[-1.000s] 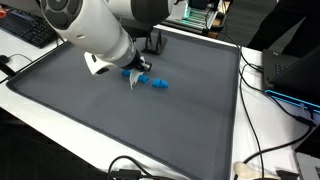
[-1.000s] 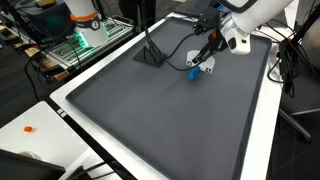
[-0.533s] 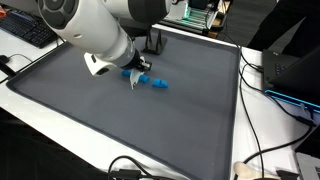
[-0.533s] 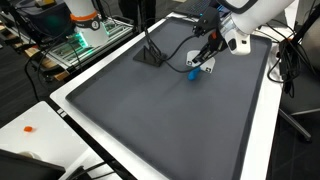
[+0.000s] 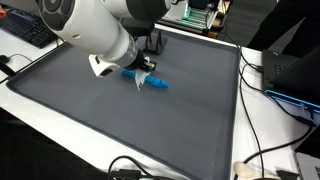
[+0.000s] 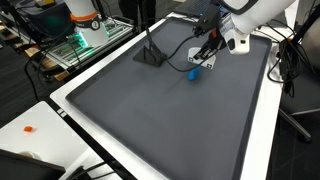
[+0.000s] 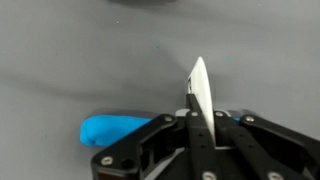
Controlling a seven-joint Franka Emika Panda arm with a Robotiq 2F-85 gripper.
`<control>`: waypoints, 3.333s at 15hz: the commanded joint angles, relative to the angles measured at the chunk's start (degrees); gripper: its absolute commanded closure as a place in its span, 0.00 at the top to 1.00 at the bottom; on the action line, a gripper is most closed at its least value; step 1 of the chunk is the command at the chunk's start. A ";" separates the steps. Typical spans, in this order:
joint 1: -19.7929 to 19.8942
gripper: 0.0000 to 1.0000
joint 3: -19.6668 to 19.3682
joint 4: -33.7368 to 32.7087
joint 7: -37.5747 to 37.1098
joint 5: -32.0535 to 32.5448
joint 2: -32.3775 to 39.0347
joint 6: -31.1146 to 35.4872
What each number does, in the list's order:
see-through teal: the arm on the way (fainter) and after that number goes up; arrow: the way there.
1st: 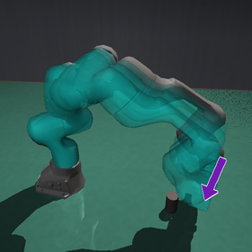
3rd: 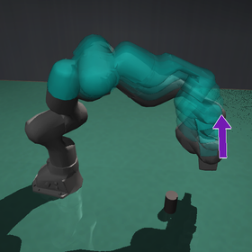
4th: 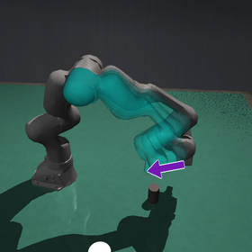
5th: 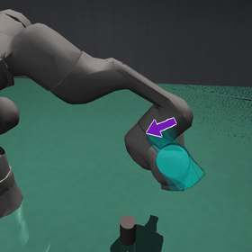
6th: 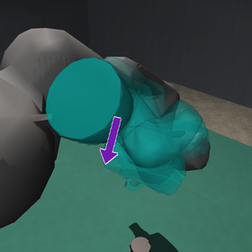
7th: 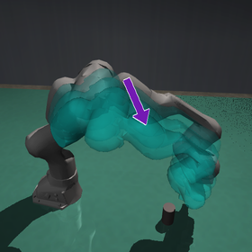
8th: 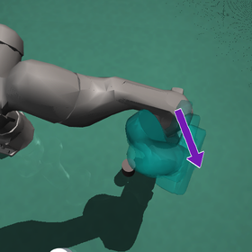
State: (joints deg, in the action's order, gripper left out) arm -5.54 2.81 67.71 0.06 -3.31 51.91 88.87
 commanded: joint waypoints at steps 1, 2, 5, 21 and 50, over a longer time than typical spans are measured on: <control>0.41 0.01 0.29 -0.34 0.16 0.09 -0.95 -1.04; 0.43 0.01 0.18 -0.28 0.13 0.25 -1.42 -1.09; 0.55 0.01 -0.03 0.28 0.22 0.49 -2.89 -1.30; 2.28 0.01 -2.22 -0.32 -0.05 2.96 -1.87 -1.37; 3.29 0.01 -0.69 -4.78 2.65 0.99 3.70 -3.59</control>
State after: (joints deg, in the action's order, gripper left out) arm -3.45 0.57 64.70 1.20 -1.06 53.56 86.84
